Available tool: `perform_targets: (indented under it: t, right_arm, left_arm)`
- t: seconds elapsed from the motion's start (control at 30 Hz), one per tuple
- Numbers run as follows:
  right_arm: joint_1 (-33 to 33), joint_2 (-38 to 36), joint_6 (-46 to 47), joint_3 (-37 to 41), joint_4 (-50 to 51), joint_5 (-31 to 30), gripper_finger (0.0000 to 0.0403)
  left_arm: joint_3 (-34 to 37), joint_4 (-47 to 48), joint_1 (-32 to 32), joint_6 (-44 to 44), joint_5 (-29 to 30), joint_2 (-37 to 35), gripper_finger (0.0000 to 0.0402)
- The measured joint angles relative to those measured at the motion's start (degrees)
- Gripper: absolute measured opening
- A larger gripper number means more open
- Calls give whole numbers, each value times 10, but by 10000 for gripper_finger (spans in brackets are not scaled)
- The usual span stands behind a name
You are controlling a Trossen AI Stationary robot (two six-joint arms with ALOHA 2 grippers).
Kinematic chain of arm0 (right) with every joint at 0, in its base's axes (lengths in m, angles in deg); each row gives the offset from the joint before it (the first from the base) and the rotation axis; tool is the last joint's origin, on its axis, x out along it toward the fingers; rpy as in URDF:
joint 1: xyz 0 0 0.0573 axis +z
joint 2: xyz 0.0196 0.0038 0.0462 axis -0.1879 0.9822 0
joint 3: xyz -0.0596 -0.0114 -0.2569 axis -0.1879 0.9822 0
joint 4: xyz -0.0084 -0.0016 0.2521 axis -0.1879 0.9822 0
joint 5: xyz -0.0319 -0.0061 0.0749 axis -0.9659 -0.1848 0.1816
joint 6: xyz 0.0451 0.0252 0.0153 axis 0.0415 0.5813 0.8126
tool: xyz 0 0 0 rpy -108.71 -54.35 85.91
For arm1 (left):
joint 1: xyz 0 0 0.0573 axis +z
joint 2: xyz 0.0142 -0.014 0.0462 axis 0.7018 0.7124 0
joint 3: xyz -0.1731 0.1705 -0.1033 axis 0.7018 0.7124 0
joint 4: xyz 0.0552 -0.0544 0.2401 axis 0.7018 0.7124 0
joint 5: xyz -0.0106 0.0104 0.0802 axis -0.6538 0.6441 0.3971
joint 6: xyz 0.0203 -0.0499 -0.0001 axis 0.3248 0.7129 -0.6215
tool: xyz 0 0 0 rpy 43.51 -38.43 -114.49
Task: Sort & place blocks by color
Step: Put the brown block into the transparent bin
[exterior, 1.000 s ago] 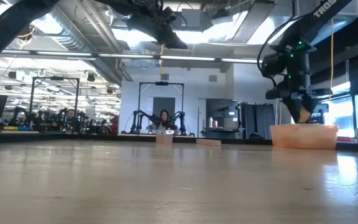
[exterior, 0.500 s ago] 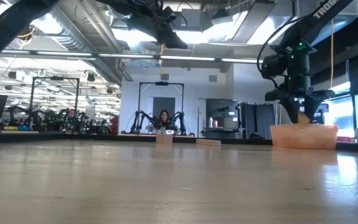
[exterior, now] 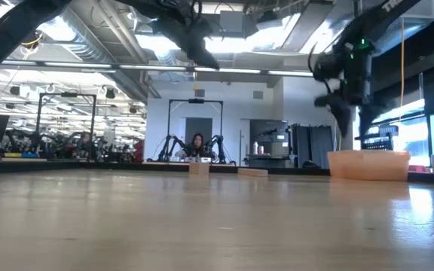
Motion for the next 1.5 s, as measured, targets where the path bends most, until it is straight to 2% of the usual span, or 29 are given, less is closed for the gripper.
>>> perform_targets:
  t: [0.07, 0.17, 0.33, 0.47, 0.57, 0.67, 0.97, 1.17, 1.37, 1.5]
  right_arm:
    - [19, -17, 0, -24, -5, 2, 222]
    - [51, -37, 5, -58, -19, 3, 222]
    - [101, -50, -23, -101, -55, 8, 223]
    - [128, -49, -52, -126, -66, 10, 223]
    - [140, -48, -60, -132, -74, 10, 223]
    - [147, -48, -60, -132, -79, 9, 223]
    - [150, -48, -61, -132, -79, 8, 223]
    - [150, -48, -62, -132, -78, 8, 223]
    - [150, -48, -62, -132, -78, 8, 223]
    - [150, -48, -62, -132, -78, 8, 223]
  left_arm:
    - [13, 26, 0, 1, 33, -1, 187]
    - [44, 74, 0, -1, 46, -1, 187]
    - [129, 84, -14, -104, 69, 0, 187]
    - [201, 30, -35, -213, 119, 0, 187]
    - [250, -32, -52, -276, 174, 0, 187]
    - [298, -77, -67, -332, 203, 0, 187]
    - [372, -129, -90, -417, 212, 0, 187]
    - [405, -193, -90, -434, 211, 0, 187]
    - [412, -212, -90, -449, 210, 10, 189]
    - [413, -216, -90, -463, 232, 27, 187]
